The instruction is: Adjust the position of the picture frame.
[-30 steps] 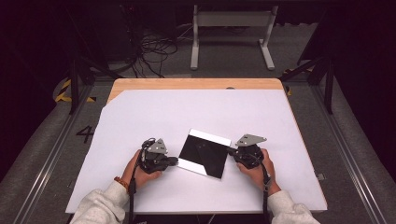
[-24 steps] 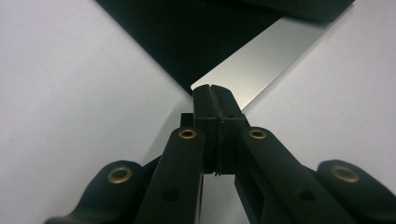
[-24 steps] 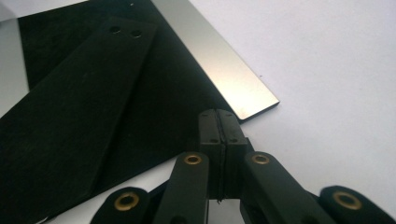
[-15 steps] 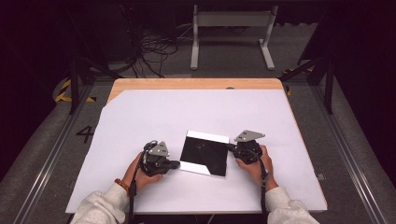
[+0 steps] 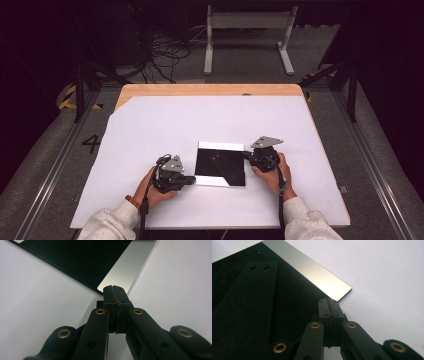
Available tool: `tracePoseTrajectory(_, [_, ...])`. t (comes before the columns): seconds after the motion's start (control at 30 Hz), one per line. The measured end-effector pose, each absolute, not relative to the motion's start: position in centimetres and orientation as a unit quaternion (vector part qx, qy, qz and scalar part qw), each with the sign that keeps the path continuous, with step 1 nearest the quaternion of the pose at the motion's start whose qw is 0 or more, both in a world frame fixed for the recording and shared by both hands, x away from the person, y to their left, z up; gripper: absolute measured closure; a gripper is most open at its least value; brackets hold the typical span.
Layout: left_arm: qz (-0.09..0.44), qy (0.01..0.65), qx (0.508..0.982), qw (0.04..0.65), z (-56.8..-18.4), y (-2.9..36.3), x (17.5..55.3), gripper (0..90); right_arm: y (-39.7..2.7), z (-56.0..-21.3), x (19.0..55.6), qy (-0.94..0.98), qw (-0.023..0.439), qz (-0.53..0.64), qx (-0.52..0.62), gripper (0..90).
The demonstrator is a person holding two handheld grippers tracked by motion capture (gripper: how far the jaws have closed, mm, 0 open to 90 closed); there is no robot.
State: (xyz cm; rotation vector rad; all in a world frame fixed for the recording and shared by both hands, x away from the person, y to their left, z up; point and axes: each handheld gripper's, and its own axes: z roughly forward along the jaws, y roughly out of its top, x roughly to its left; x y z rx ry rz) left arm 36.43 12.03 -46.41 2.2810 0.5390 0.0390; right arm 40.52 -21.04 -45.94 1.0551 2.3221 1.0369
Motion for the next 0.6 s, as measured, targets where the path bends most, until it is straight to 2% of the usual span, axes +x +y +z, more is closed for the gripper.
tracePoseTrajectory(0.6, [0.020, 0.201, 0.900, 0.387, -46.40, 11.67, 36.17, 89.6, -20.92, -45.97, 40.67, 0.827, 0.203, 0.366, 0.375, 90.0])
